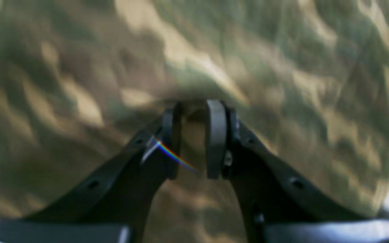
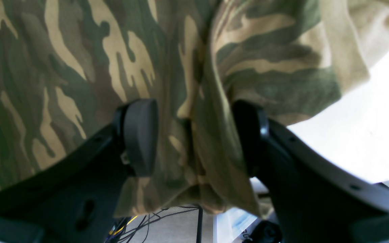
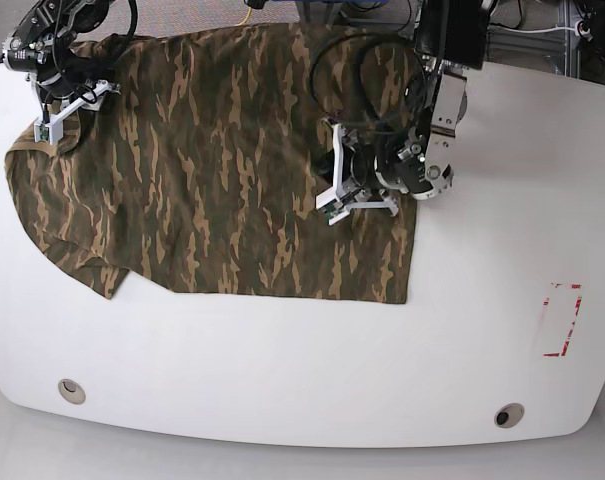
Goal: Layout the t-shirt on the table in an organized manner, then fold the t-shirt properly
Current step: 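Move the left gripper inward over the shirt body, then grasp the shirt body with the left gripper and pull it toward its edge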
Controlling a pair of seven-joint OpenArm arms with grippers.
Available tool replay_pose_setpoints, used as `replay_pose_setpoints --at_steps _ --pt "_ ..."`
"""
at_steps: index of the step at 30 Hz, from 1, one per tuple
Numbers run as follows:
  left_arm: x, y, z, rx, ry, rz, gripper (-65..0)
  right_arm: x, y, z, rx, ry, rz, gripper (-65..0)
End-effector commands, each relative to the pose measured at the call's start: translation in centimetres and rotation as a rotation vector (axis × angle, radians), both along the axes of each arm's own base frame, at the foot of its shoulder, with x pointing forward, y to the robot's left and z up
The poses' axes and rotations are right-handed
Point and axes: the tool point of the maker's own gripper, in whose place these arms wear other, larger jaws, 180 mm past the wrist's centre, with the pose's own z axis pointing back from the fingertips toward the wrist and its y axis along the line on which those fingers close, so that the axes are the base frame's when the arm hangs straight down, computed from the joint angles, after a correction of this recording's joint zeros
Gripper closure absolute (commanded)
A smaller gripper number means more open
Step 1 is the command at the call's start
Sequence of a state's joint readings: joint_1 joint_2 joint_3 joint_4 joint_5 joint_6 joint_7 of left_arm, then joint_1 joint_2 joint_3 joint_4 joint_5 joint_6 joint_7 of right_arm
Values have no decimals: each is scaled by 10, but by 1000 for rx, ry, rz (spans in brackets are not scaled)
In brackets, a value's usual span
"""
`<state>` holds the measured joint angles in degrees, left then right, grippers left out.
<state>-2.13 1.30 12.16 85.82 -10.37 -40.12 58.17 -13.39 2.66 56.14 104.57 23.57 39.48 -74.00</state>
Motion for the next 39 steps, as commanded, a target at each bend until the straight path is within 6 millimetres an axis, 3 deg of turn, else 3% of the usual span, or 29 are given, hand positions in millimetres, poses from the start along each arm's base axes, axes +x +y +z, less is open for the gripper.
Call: replay_pose_setpoints --at_steps 1,6,16,22,29,39 --pt "0 16 -11 57 23 3 -106 7 -5 10 -26 -34 12 -346" --pt "4 39 -25 106 54 14 -106 8 -5 11 -28 -36 14 -346" --pt "23 114 -52 153 114 155 -106 21 -11 49 -139 -114 38 -346" --pt "34 146 -52 175 112 217 -106 27 -11 59 -163 -140 46 -346" --pt "41 184 -48 190 95 293 -106 24 -10 56 -158 -130 44 -346" --pt "42 212 -43 225 82 328 -106 22 -3 49 -144 -110 67 -349"
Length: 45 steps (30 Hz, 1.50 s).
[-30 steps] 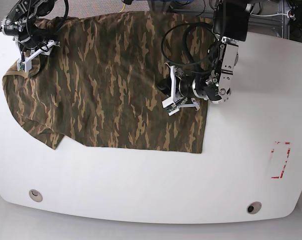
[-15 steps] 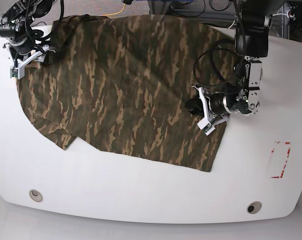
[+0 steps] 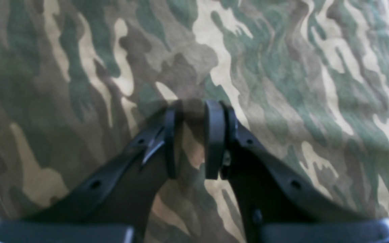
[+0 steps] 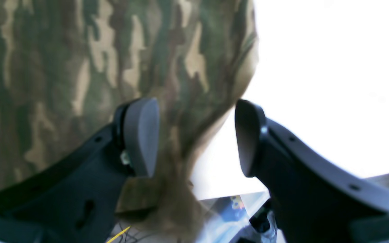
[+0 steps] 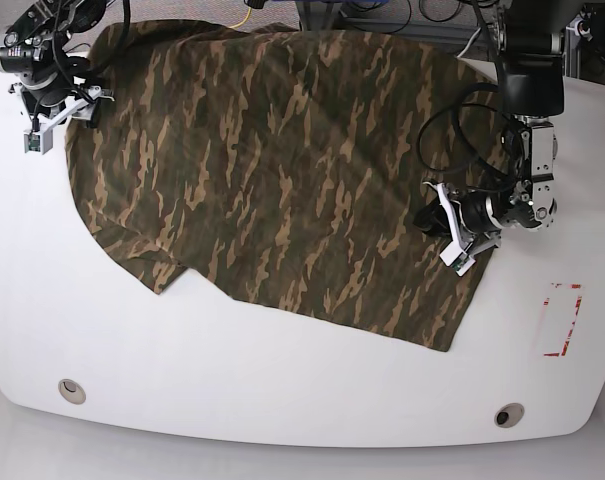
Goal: Layout the t-shirt on the table in an organized manner, then fold the t-shirt properly
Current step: 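Grasp the shirt body with the left gripper and pull it toward its edge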
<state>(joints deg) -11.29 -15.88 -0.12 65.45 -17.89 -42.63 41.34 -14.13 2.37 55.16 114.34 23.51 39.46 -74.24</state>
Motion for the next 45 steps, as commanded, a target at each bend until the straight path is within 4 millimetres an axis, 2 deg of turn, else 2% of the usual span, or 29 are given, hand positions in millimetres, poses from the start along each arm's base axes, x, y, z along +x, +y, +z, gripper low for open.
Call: replay_pose_setpoints --at_steps 1,2,4,8,10,11,13,15,18,24,25,30,36,41,45 --pt "-32 47 -33 250 173 8 -106 7 -2 7 -17 -30 14 -350" --pt "-32 47 -33 250 173 8 -106 7 -1 6 -11 -27 14 -360" --pt "-33 47 -33 250 174 8 -106 9 -2 0 7 -20 12 -422" --pt "-33 46 -33 248 174 7 -106 18 -5 -15 68 -15 -4 -590" --pt "-33 46 -33 247 174 7 -106 24 -1 -23 97 -6 15 -640" --pt "-33 46 -33 247 174 7 -106 31 3 -24 99 -1 45 -640" --pt "-33 46 -33 247 174 7 -106 36 11 -29 107 18 91 -604" --pt "-33 46 -33 247 174 7 -106 41 18 -31 112 25 126 -531" --pt "-33 46 -33 247 174 7 -106 43 22 -32 114 26 142 -387" --pt "-33 46 -33 248 174 8 -106 41 35 -43 137 62 178 -24" --pt "-33 46 -33 248 174 8 -106 41 37 -46 147 71 183 0" --pt "-33 46 -33 248 174 8 -106 31 43 -70 215 122 169 -21" --pt "-33 46 -33 248 174 8 -106 30 46 -92 285 119 135 -21" --pt "-32 46 -33 246 170 9 -106 43 41 -103 323 98 118 -21" --pt "-31 47 -33 246 171 11 -106 62 39 -109 339 79 140 -21"
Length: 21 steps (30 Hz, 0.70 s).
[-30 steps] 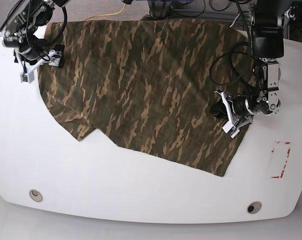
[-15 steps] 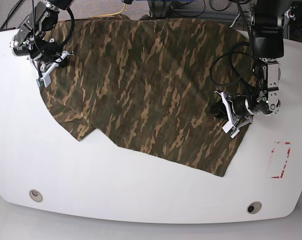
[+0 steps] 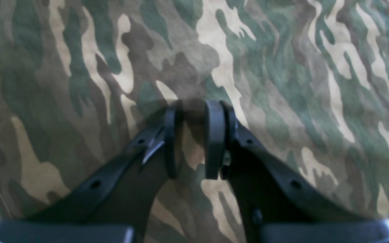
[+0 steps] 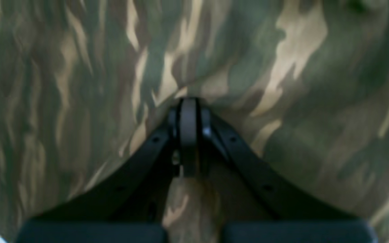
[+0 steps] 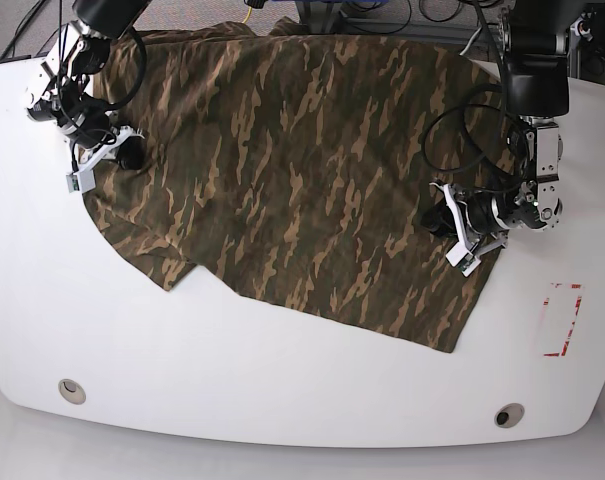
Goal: Layout the t-shirt on the table in an organized manner, then fold the t-shirt properly
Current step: 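Grasp the shirt body with the left gripper and pull it toward its edge, then hold the shirt sides with both grippers and pull them apart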
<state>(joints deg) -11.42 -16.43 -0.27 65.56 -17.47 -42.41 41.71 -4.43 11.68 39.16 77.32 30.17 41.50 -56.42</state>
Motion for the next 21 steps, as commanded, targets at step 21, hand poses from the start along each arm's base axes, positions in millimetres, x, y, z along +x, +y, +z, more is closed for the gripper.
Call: replay_pose_setpoints --at_steps 21 --pt "10 52 -19 189 128 63 -106 107 -14 -8 15 -15 38 -24"
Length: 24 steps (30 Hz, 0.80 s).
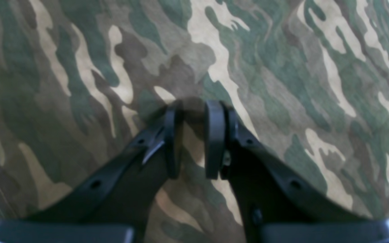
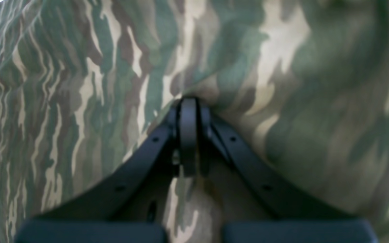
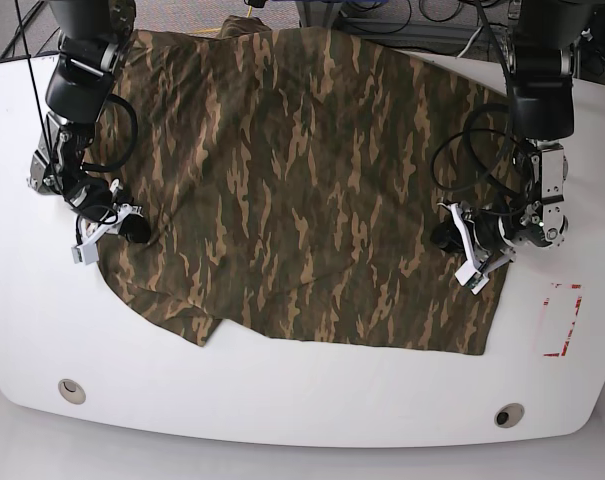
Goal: Layout the t-shirt on the table in an organized manner, then fold the t-shirt properly
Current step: 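Hold the shirt sides with both grippers and pull them apart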
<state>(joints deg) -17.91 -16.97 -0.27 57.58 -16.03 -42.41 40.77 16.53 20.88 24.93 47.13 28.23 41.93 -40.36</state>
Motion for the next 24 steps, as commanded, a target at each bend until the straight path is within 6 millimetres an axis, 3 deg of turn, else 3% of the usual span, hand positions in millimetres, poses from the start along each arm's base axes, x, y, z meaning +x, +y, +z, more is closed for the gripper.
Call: replay_pose_setpoints --at_steps 1,14,19,24 --pt "-14 36 -20 171 116 25 -106 1 -11 -7 -79 85 26 -25" --pt "3 38 -11 158 94 41 -106 69 2 35 -138 -42 102 -54" --pt "13 36 6 177 43 29 -106 83 2 66 -206 -103 148 -193" --pt "24 46 39 208 -38 53 -106 75 -5 99 -327 -159 199 -346"
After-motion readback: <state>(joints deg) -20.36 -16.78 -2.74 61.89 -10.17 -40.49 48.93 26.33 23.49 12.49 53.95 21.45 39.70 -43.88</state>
